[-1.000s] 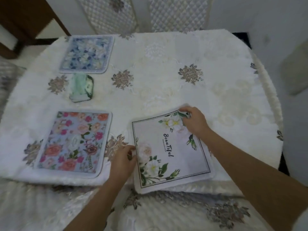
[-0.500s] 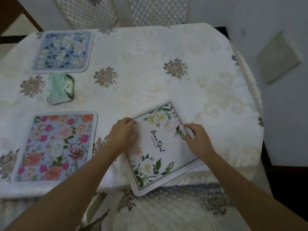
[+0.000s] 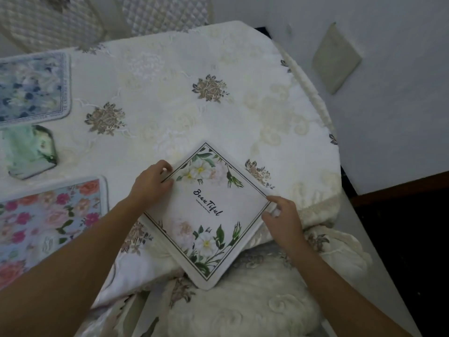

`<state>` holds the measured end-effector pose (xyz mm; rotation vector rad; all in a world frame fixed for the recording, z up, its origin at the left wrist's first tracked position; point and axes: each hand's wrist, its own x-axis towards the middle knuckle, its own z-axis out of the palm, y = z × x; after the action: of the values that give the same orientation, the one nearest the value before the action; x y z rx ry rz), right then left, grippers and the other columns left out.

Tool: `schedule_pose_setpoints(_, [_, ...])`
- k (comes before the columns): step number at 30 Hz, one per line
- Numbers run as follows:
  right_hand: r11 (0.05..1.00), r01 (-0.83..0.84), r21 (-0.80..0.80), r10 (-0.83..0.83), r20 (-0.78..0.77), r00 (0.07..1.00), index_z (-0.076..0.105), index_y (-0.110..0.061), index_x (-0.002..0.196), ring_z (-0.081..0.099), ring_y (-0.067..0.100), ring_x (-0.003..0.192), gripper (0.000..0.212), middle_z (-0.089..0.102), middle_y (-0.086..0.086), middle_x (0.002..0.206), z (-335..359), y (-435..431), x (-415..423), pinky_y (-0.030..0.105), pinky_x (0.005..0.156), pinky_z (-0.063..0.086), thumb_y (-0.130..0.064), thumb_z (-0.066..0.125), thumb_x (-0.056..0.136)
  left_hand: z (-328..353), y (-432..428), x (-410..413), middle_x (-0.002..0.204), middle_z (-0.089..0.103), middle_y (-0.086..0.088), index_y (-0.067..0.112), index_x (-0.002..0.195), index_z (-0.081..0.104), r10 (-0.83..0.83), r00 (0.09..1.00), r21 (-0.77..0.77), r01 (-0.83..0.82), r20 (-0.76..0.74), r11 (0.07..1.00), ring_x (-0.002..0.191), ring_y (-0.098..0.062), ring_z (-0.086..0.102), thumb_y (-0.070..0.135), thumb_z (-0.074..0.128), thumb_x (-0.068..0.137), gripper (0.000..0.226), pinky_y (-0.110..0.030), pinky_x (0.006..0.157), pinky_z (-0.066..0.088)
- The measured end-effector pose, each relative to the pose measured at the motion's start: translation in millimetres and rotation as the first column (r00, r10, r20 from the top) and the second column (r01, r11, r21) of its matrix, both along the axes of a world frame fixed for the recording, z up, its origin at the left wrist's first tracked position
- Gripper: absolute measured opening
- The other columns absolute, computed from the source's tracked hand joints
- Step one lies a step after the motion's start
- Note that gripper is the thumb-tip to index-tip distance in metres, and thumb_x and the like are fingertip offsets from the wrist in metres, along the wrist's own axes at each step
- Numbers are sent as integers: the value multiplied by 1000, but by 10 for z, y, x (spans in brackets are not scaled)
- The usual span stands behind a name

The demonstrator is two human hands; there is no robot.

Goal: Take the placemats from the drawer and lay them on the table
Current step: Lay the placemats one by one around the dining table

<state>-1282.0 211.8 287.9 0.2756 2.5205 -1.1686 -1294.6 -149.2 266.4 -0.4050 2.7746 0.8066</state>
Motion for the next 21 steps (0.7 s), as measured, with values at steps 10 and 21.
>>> schedule_pose_setpoints(10, [973, -165, -164, 177, 64, 982, 57, -23, 131, 58, 13, 104, 44, 58, 0, 124, -54, -251, -138, 17, 76, 46, -13, 66, 89, 153, 192, 806, 91, 60, 0, 18, 102, 62, 593, 805, 370, -543, -26, 754, 76, -15, 55, 16, 64, 91, 11, -28, 62, 40])
schedule_pose_setpoints(21, [962, -275, -3, 273, -81, 958, 59, -27, 126, 49, 8, 59, 48, 55, -5, 75, -21, -183, -631, 10, 51, 40, 1, 56, 87, 179, 768, 1000, 106, 60, -5, 19, 109, 65, 783, 622, 507, -679, 11, 532, 87, -17, 58, 14, 66, 90, 20, -22, 67, 44])
